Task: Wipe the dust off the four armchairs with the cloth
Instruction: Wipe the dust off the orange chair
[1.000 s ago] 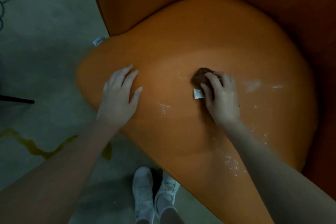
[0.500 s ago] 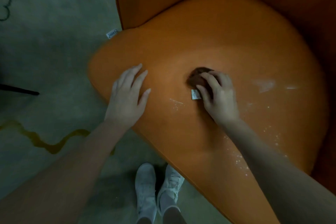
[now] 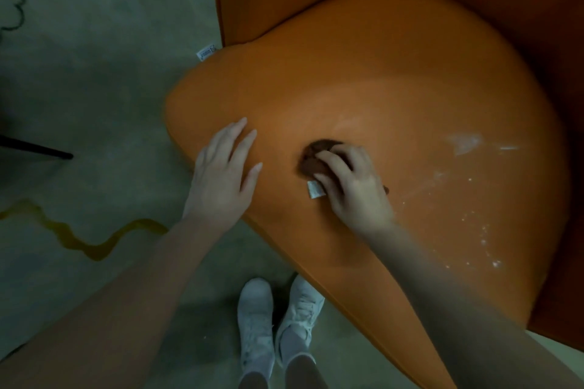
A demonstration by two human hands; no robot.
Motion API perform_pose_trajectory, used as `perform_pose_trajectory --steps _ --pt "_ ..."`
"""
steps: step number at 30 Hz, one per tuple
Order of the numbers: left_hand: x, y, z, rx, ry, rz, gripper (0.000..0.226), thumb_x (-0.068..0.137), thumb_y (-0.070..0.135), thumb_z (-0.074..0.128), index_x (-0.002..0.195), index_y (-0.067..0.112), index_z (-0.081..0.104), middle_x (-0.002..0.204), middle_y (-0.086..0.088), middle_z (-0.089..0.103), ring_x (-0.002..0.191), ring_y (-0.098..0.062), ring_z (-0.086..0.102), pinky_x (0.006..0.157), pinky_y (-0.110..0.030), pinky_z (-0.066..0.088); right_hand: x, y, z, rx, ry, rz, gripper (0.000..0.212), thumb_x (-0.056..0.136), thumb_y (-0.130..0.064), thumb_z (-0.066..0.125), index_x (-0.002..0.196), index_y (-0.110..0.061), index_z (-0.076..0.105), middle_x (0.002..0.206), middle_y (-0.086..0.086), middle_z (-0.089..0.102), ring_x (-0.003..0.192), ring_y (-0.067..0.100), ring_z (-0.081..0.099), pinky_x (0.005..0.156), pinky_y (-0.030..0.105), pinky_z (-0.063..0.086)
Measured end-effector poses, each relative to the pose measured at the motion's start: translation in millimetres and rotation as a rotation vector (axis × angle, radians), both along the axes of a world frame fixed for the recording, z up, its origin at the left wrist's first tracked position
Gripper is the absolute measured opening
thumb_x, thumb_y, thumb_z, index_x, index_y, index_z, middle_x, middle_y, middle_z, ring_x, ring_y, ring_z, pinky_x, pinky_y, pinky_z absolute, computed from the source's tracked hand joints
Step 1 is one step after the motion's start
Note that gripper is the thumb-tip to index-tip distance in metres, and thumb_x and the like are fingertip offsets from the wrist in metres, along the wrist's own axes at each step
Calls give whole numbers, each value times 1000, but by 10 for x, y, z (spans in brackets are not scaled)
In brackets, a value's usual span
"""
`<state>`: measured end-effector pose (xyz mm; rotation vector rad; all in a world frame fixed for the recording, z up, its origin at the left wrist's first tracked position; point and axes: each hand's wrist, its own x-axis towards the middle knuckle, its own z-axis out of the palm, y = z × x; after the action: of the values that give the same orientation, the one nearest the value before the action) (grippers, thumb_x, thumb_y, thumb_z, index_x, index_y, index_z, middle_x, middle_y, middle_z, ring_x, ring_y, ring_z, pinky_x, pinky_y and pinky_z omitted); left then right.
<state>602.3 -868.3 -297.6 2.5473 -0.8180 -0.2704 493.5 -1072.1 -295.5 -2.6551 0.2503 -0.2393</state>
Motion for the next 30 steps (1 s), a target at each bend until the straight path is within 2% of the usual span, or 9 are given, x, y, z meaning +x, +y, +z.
perform_pose_trajectory --steps 2,5,7,10,16,19,21,23,30 --pt "-28 42 -3 25 22 -6 51 101 28 51 148 10 40 158 -6 31 144 -25 25 114 -51 26 -109 -128 5 -33 8 -67 29 96 -17 60 120 -1 63 114 21 57 107 36 52 92 43 46" --pt "-75 81 34 45 57 -24 53 102 30 49 150 12 37 160 -4 27 145 -23 21 115 -51 23 49 -280 34 29 4 -386 30 97 -17 58 122 -2 62 117 23 55 111 40 50 94 46 44" --pt "-99 124 26 58 88 -36 54 102 32 48 151 12 35 161 -3 25 146 -22 19 117 -52 23 246 -217 24 73 19 -426 32 98 -20 57 125 -4 61 119 23 54 112 41 50 96 46 43" --pt "-127 169 0 60 93 -50 56 101 33 47 151 12 35 162 -3 24 148 -22 19 117 -52 24 330 40 -33 45 0 -233 32 95 -19 60 123 -3 63 117 23 57 108 42 53 94 45 44" --pt "-138 158 -23 78 113 -45 57 101 33 48 153 14 32 163 -1 19 150 -20 14 118 -48 20 -257 40 -18 -19 62 141 30 97 -21 58 122 -5 64 117 17 57 108 33 52 91 41 47" --pt "-144 172 -44 78 105 -53 59 101 34 48 153 15 30 164 0 16 150 -19 11 118 -48 19 -311 -104 -31 -59 14 -58 31 97 -22 54 120 -3 64 116 19 57 110 31 49 90 42 46" --pt "-156 174 -57 81 99 -54 60 101 34 48 154 15 28 164 1 14 151 -18 9 118 -48 19 -187 -92 -45 -27 -15 -281 29 96 -19 58 120 -2 64 114 21 58 107 36 51 90 45 46" --pt "-164 170 -73 80 91 -52 60 101 35 47 154 14 27 165 0 14 151 -19 9 118 -48 18 -32 61 -60 -1 -17 -362 29 94 -17 62 119 -3 65 114 22 59 105 40 53 91 46 46" --pt "-175 173 -69 75 62 -59 61 100 33 51 152 10 31 163 -5 19 150 -23 15 117 -48 21 -507 380 -6 -12 99 181 31 96 -21 62 123 -7 62 120 16 56 107 32 51 84 42 51"
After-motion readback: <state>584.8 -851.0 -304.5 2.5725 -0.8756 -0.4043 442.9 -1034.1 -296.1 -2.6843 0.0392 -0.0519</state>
